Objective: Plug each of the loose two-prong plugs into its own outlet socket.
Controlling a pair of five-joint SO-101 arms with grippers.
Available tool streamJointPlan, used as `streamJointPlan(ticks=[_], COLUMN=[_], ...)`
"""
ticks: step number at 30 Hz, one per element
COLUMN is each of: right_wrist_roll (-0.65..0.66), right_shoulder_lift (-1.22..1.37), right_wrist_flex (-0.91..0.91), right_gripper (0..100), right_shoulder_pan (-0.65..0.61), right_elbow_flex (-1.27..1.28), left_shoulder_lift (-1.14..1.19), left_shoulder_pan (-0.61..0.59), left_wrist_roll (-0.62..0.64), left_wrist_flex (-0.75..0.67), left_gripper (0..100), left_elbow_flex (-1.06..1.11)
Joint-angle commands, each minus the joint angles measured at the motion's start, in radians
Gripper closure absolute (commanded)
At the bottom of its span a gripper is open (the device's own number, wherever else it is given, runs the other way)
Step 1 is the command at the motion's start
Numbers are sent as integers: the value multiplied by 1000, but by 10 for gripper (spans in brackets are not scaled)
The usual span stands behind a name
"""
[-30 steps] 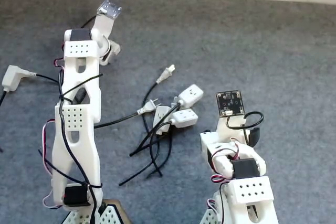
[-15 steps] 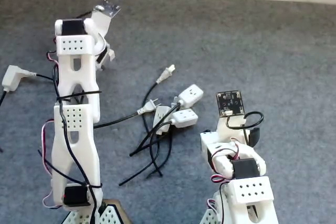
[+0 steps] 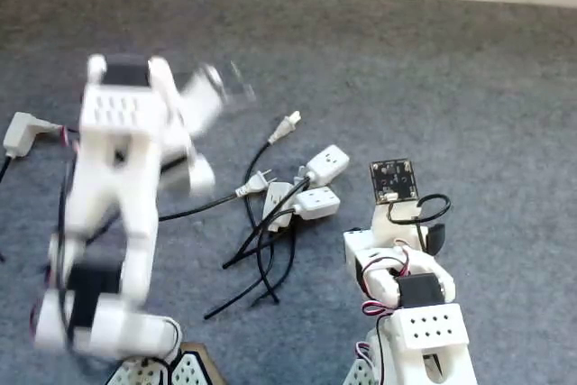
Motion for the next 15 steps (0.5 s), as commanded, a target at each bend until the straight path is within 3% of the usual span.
streamJointPlan(ticks=[1, 5, 7, 15], right_wrist_roll=[12, 12, 12, 12], right_shoulder_lift=[-13, -13, -13, -13], right_wrist_flex=[-18, -16, -16, -16], right_gripper=[505, 505, 505, 505], right_shoulder_pan=[5, 5, 5, 5], right_elbow_flex=[-12, -12, -12, -8], left_shoulder_lift=[-476, -621, -631, -530], left_shoulder_pan=[51, 42, 45, 44], left_wrist_roll=[-147, -310, -334, -331], left_wrist_flex=[-132, -290, -359, -606], left_gripper=[996, 996, 996, 996], left_elbow_flex=[564, 908, 1013, 1064])
